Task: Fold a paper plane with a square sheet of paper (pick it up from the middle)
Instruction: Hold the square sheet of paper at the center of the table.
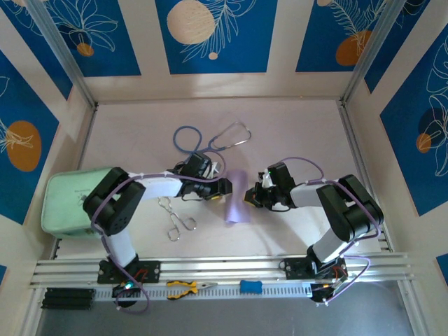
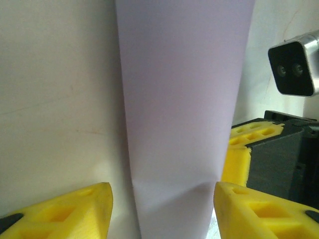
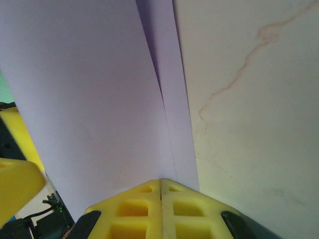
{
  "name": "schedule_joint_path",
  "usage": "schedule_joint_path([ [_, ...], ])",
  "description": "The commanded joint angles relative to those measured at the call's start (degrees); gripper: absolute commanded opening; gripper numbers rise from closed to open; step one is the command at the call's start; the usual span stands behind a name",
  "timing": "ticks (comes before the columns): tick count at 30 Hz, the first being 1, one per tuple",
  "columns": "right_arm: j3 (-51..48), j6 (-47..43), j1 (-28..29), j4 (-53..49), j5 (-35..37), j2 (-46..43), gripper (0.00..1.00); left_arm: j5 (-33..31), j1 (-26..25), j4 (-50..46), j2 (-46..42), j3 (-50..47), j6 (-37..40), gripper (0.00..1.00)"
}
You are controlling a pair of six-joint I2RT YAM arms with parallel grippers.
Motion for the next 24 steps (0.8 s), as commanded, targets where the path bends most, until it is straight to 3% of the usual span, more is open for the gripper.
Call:
schedule_joint_path([
  [1,-0.7,-0.2,0.0,-1.8,0.4,1.1,0.03,-3.2,0.3,-6.0,-2.3,1.2,3.0,0.57],
  [8,-0.5,-0.1,0.1,-1.7,0.1,1.2,0.03,4.2,0.1,-0.8,2.1,1.2,0.3,0.56],
  [19,-0.1,-0.4,0.1,-2.1,-0.2,1.8,0.03,7.1,-0.1,1.4,3.0,1.3,0.1,0.6],
  [24,0.1,-0.7,0.0,-2.4,-0.2,1.9,0.03,5.3,-0.2,3.4,0.9,0.0,-0.7,0.65],
])
